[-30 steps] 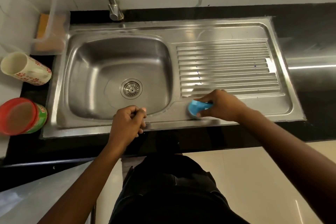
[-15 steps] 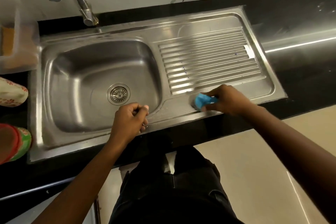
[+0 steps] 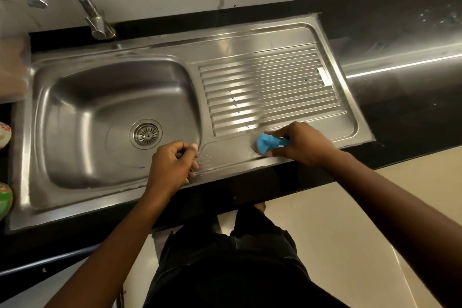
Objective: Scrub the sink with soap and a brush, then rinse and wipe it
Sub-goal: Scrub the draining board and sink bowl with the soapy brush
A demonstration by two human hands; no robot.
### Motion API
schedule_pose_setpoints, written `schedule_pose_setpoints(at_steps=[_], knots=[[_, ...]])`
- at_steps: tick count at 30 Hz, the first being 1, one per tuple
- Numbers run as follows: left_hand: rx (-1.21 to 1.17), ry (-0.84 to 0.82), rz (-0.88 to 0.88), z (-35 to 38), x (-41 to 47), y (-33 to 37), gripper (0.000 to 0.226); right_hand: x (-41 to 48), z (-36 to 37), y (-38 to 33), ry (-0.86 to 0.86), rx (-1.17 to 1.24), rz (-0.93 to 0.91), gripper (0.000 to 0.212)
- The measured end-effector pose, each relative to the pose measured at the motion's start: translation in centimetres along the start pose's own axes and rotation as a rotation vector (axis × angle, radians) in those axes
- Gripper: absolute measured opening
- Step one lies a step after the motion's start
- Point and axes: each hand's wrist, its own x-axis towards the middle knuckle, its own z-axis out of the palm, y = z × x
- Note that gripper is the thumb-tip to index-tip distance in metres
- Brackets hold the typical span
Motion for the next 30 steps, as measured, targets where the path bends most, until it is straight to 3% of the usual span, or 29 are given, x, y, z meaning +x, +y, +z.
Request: schedule_pose_setpoints(at_steps=[5, 11, 19, 24, 30], knots=[[-0.001, 0.025, -0.014, 1.9, -0.3, 0.6, 0.029, 1.5, -0.3, -0.6, 0.072, 0.103, -0.011, 0.052], [0.021, 0.033, -0.017, 3.3, 0.0, 1.4, 0.029, 1.1, 2.0, -3.8, -0.046, 0.067, -0.185, 0.062], [0.027, 0.045, -0.019, 4.9, 0.7, 2.4, 0.029, 0.2, -5.2, 6.6, -0.009, 0.049, 0.013, 0.053], [0.027, 0.019, -0.020, 6.2, 0.9, 2.9, 0.029, 2.6, -3.4, 3.7, 0.056, 0.109, -0.021, 0.045], [0.042, -0.005, 0.012, 8.1, 1.7, 4.2, 0.030, 0.4, -1.5, 2.1, -0.032, 0.098, -0.115, 0.059]])
